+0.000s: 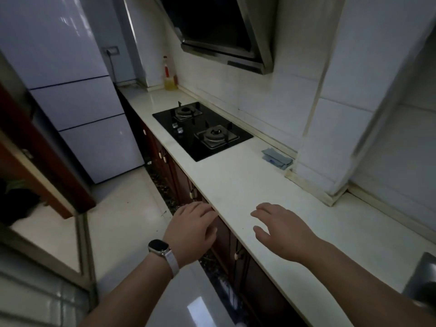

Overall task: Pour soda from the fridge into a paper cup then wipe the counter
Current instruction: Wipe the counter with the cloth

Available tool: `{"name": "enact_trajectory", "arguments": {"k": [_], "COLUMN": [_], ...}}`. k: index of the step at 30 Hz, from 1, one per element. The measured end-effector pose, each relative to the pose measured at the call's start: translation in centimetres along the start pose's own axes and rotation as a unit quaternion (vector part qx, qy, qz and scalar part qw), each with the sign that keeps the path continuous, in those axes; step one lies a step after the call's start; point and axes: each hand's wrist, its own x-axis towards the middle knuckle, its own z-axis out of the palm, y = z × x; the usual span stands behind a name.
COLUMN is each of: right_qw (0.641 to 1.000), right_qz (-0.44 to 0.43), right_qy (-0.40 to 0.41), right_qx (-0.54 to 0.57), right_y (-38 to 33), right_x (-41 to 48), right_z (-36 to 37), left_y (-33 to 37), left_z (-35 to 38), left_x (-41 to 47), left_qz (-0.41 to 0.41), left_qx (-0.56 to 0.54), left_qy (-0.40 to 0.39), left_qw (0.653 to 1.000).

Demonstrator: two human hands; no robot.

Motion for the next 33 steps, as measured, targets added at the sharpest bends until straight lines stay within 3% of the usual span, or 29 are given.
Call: {"name": "enact_trajectory", "arguments": {"k": [12, 21, 33], "right_qw": [0.998, 0.996, 0.987], "right_qz": [0.01, 0.03, 0.139], "right_qy": [-0.05, -0.021, -0.019], "right_qx": [0.045, 0.083, 0.081], "right_y": [4.6, 10.3, 16.2], "right_x": [13.9, 24.8, 26.2], "right_z": [4.4, 3.1, 3.1], "left_y": [-8.7, -13.8, -13.6], "left_z": [6.4, 8.0, 13.3], "left_x": [9.7, 22.6, 34.8], "left_qz": [0.001, 0.043, 0.173], "left_qx": [0.015, 0.055, -0.011], "left_qy": [-0.06, -0.072, -0.111], "left_qw": [0.998, 0.995, 0.979]}}
